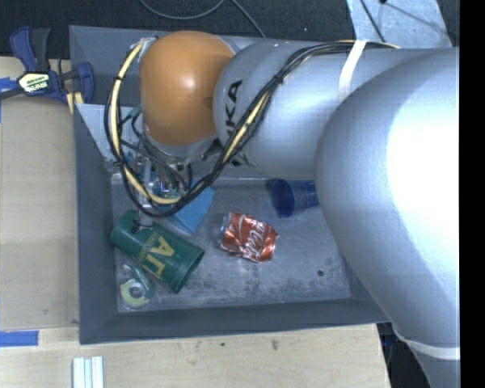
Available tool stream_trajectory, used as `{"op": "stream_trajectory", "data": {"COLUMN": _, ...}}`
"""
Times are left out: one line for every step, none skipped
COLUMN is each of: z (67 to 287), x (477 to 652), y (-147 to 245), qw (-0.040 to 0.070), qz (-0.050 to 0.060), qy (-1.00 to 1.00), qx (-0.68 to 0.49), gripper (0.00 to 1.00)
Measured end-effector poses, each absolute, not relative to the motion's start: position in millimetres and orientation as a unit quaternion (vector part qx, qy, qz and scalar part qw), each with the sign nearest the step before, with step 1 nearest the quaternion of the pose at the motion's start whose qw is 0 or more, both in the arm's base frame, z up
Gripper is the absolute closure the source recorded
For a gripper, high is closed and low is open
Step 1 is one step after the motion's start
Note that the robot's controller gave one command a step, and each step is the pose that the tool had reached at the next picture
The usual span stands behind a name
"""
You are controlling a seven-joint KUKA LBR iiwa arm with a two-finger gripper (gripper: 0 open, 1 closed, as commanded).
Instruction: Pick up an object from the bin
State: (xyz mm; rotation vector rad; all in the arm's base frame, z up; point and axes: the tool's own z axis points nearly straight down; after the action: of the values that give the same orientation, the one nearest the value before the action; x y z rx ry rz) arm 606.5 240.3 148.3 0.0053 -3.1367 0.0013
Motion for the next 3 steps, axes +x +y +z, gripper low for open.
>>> {"op": "stream_trajectory", "data": {"z": 153.8, "x": 608.3, "y": 239.2, "qw": -0.001, "qz": 0.000, "qy": -1.000, "qx": 0.000, "gripper": 0.00}}
{"op": "stream_trajectory", "data": {"z": 99.3, "x": 563.5, "y": 229.7, "qw": -0.004, "qz": -0.004, "qy": -0.999, "qx": -0.045, "gripper": 0.00}}
{"op": "stream_trajectory", "data": {"z": 72.8, "x": 544.2, "y": 229.3, "qw": 0.000, "qz": -0.001, "qy": -0.997, "qx": -0.071, "gripper": 0.00}}
